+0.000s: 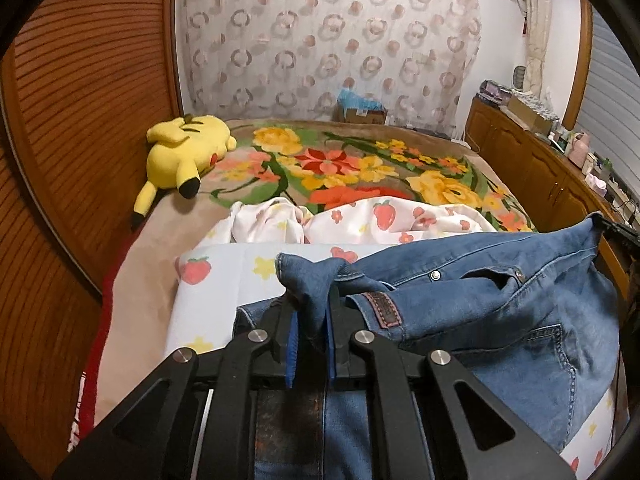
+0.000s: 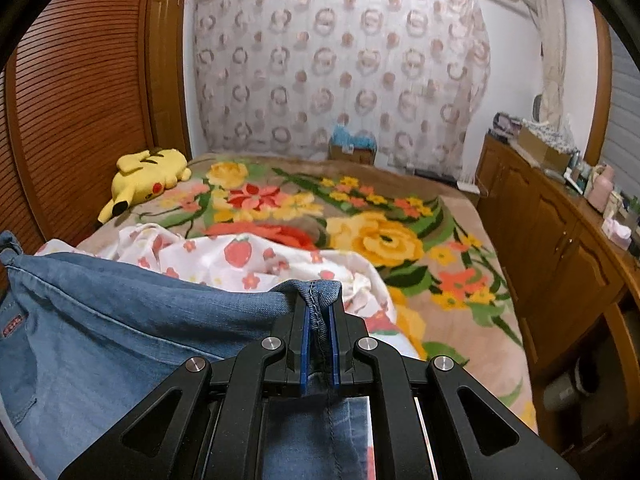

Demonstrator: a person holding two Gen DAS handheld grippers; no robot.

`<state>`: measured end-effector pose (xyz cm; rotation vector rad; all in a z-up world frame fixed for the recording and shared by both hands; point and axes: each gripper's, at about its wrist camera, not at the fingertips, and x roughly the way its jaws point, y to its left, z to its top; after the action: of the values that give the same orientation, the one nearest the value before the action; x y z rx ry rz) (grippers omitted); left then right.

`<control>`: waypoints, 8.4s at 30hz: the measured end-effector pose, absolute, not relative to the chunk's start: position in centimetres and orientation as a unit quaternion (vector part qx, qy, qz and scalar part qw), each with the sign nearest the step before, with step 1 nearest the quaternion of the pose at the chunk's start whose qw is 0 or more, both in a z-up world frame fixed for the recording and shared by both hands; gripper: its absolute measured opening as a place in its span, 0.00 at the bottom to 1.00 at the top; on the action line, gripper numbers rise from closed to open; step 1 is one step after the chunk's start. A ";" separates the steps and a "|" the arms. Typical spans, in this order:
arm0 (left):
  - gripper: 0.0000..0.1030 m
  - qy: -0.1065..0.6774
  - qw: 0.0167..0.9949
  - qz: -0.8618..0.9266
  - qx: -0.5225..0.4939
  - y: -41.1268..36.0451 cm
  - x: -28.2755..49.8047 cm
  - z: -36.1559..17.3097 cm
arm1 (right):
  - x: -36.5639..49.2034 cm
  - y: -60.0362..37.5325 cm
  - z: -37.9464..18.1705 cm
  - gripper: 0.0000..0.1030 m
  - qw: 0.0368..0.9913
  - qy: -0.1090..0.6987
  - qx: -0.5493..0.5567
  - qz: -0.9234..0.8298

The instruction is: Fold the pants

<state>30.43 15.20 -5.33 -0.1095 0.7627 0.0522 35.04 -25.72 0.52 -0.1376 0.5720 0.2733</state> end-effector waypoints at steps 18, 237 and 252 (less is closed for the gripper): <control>0.70 0.334 0.942 0.026 -0.036 14.4 29.1 -2.3 | 34.2 -26.7 2.2 0.36 0.948 0.279 -0.032 0.148; 0.75 0.360 0.931 -0.053 -0.004 9.5 22.3 -4.6 | 21.0 -27.2 1.4 0.35 0.909 0.323 0.000 0.263; 0.75 0.423 0.905 -0.033 -0.004 11.8 29.3 -7.6 | 25.9 -30.7 -0.4 0.35 0.921 0.352 0.038 0.165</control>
<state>29.26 11.79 -7.64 -0.0088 0.8746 -0.0684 25.92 -30.69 -0.35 0.0784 0.7232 0.3385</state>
